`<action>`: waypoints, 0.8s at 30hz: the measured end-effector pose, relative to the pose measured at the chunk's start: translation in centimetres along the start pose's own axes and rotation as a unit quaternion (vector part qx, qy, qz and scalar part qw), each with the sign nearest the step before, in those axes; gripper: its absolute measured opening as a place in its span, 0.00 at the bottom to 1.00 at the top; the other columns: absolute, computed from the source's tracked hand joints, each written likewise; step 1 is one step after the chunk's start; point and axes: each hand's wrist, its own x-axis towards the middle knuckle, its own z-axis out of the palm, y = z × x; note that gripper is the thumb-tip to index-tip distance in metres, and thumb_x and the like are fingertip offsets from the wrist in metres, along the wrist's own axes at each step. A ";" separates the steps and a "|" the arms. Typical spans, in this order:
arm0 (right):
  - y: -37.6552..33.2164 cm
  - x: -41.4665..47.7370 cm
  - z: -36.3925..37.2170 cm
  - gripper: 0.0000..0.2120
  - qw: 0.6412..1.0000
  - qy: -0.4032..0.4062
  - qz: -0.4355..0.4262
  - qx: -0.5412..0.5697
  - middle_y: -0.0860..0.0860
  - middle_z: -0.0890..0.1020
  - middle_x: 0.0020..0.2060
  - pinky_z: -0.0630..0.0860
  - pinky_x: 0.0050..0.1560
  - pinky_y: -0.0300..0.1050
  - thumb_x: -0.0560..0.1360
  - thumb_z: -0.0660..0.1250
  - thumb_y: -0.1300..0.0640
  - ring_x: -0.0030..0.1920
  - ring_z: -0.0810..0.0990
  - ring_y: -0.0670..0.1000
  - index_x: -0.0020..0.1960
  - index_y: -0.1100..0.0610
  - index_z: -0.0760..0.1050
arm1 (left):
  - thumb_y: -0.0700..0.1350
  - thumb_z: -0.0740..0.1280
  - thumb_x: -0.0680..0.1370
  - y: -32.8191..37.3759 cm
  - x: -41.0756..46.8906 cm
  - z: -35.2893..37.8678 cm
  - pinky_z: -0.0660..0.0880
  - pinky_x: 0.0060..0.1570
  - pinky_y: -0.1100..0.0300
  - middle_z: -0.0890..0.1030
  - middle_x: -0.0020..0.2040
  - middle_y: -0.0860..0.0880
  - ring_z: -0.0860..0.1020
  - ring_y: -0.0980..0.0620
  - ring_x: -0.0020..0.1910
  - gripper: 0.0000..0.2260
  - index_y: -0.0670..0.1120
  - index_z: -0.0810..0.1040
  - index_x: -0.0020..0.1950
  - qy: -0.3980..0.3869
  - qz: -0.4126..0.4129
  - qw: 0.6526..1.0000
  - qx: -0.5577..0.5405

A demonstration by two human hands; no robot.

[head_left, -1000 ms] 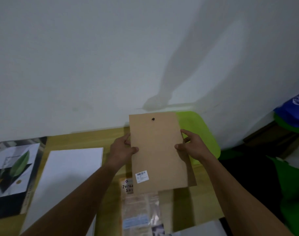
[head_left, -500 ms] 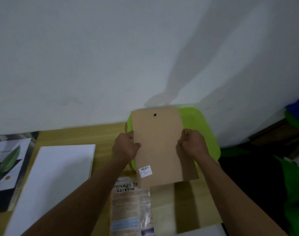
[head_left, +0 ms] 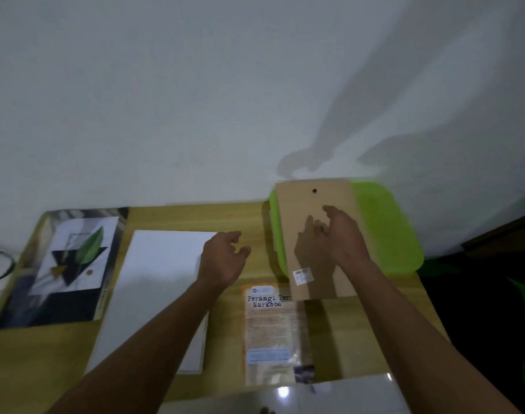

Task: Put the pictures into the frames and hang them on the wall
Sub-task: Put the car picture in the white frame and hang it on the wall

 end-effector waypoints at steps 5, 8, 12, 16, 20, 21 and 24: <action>-7.1 -4.4 4.3 0.21 0.999 -0.017 -0.028 -0.006 0.58 0.77 0.63 0.73 0.58 0.49 0.79 0.64 0.54 0.62 0.76 0.59 0.70 0.59 0.70 | 0.49 0.72 0.75 -6.2 -2.7 -6.3 0.74 0.54 0.60 0.80 0.58 0.49 0.80 0.52 0.51 0.18 0.47 0.78 0.64 0.020 -0.011 1.000 0.018; -10.7 -7.6 8.4 0.22 0.998 -0.046 -0.036 -0.014 0.57 0.77 0.65 0.73 0.61 0.49 0.79 0.64 0.52 0.64 0.75 0.59 0.71 0.59 0.70 | 0.49 0.71 0.75 -10.6 -4.4 -9.6 0.75 0.56 0.58 0.80 0.59 0.48 0.79 0.51 0.53 0.18 0.47 0.78 0.64 0.019 -0.021 0.999 0.030; -13.9 -11.9 14.5 0.24 0.994 -0.105 -0.029 -0.007 0.56 0.74 0.68 0.70 0.65 0.49 0.80 0.63 0.53 0.69 0.71 0.57 0.73 0.59 0.66 | 0.47 0.72 0.75 -16.4 -6.6 -12.3 0.72 0.63 0.53 0.77 0.63 0.46 0.76 0.48 0.61 0.21 0.45 0.75 0.67 -0.010 -0.027 0.998 0.059; -15.1 -15.5 19.8 0.26 0.986 -0.165 -0.021 -0.006 0.54 0.70 0.72 0.65 0.69 0.47 0.80 0.64 0.53 0.72 0.66 0.55 0.75 0.58 0.63 | 0.43 0.73 0.73 -20.8 -8.5 -13.4 0.70 0.65 0.49 0.75 0.65 0.41 0.72 0.41 0.65 0.25 0.41 0.74 0.68 -0.007 -0.020 0.994 0.110; -14.6 -17.6 22.7 0.21 0.980 -0.189 -0.038 -0.041 0.53 0.70 0.68 0.67 0.65 0.46 0.79 0.63 0.54 0.70 0.68 0.54 0.70 0.59 0.66 | 0.42 0.72 0.73 -22.5 -9.4 -13.2 0.69 0.64 0.51 0.72 0.68 0.40 0.71 0.41 0.65 0.28 0.41 0.69 0.72 -0.018 -0.058 0.989 0.134; -14.4 -17.8 22.9 0.21 0.979 -0.189 -0.047 -0.053 0.53 0.69 0.68 0.68 0.65 0.46 0.79 0.63 0.55 0.70 0.67 0.54 0.70 0.59 0.66 | 0.42 0.72 0.74 -22.7 -9.5 -13.0 0.69 0.65 0.53 0.71 0.68 0.41 0.71 0.42 0.67 0.29 0.41 0.68 0.73 -0.025 -0.067 0.989 0.126; -13.5 -17.7 23.2 0.22 0.980 -0.180 -0.056 -0.069 0.53 0.63 0.73 0.67 0.67 0.46 0.78 0.64 0.57 0.74 0.62 0.53 0.71 0.60 0.65 | 0.41 0.70 0.76 -22.9 -9.3 -12.4 0.66 0.67 0.57 0.70 0.70 0.43 0.68 0.45 0.69 0.29 0.42 0.65 0.75 -0.035 -0.073 0.990 0.112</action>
